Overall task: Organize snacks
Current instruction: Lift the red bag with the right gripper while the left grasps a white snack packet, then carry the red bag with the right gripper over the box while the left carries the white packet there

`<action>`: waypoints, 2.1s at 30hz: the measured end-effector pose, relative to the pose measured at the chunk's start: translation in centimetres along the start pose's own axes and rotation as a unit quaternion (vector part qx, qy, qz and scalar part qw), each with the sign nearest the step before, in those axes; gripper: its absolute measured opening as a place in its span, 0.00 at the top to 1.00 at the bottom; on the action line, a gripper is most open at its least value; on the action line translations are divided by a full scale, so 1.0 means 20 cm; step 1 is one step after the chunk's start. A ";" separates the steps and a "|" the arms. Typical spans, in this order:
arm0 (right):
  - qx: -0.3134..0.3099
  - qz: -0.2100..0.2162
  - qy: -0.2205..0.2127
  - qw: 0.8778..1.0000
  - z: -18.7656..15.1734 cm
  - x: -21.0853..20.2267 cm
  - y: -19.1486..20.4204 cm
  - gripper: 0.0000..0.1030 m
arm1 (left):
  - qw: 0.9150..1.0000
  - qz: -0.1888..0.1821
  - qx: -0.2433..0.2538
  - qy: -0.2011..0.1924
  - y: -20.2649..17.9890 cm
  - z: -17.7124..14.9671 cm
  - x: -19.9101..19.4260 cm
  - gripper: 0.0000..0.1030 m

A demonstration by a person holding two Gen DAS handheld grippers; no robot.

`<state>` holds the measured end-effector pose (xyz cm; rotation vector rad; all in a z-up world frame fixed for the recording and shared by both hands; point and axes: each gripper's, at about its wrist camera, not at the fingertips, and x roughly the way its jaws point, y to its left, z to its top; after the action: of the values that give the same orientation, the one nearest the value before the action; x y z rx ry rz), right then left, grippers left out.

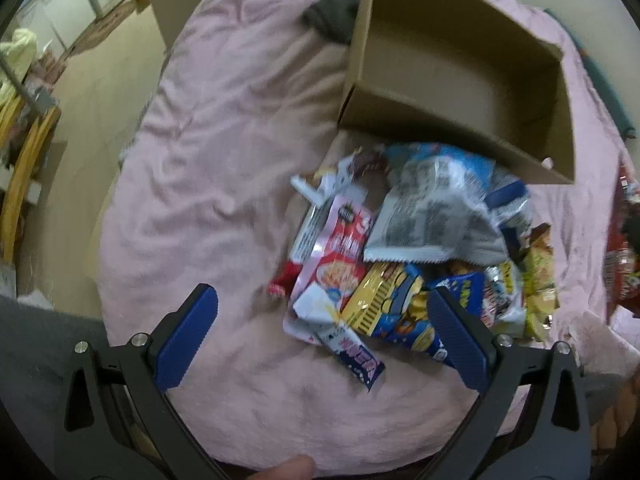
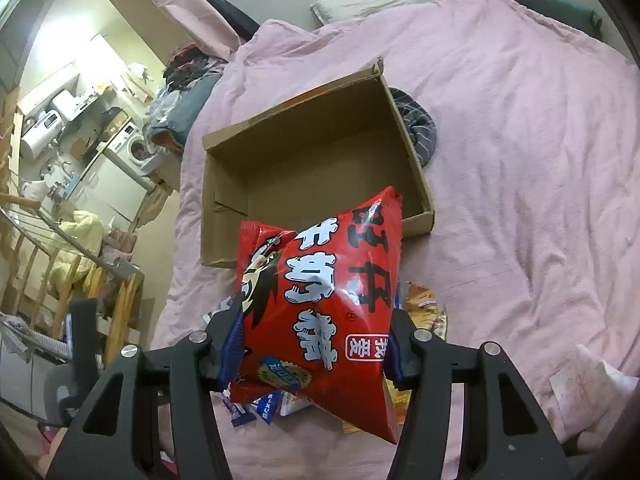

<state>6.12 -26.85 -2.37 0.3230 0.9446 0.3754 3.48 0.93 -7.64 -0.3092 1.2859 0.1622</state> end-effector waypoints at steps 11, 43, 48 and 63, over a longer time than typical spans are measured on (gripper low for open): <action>-0.005 0.009 -0.009 1.000 -0.01 -0.06 0.00 0.44 | 0.994 -0.030 -0.097 0.052 0.08 -0.07 0.11 0.08; 0.009 0.012 -0.006 1.000 0.01 -0.07 -0.02 0.44 | 0.998 -0.057 -0.020 0.037 0.01 -0.24 0.00 0.87; 0.014 0.010 -0.005 1.000 0.02 -0.05 -0.02 0.44 | 0.998 -0.065 0.014 -0.004 -0.08 -0.12 -0.13 0.87; 0.000 -0.007 -0.023 1.000 0.13 0.02 -0.03 0.44 | 0.994 -0.079 0.073 -0.033 -0.24 0.27 -0.16 0.87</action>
<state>8.57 -27.46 -1.46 0.3239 0.9015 0.3545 8.99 -1.67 -2.58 -0.2764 1.1961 -0.0563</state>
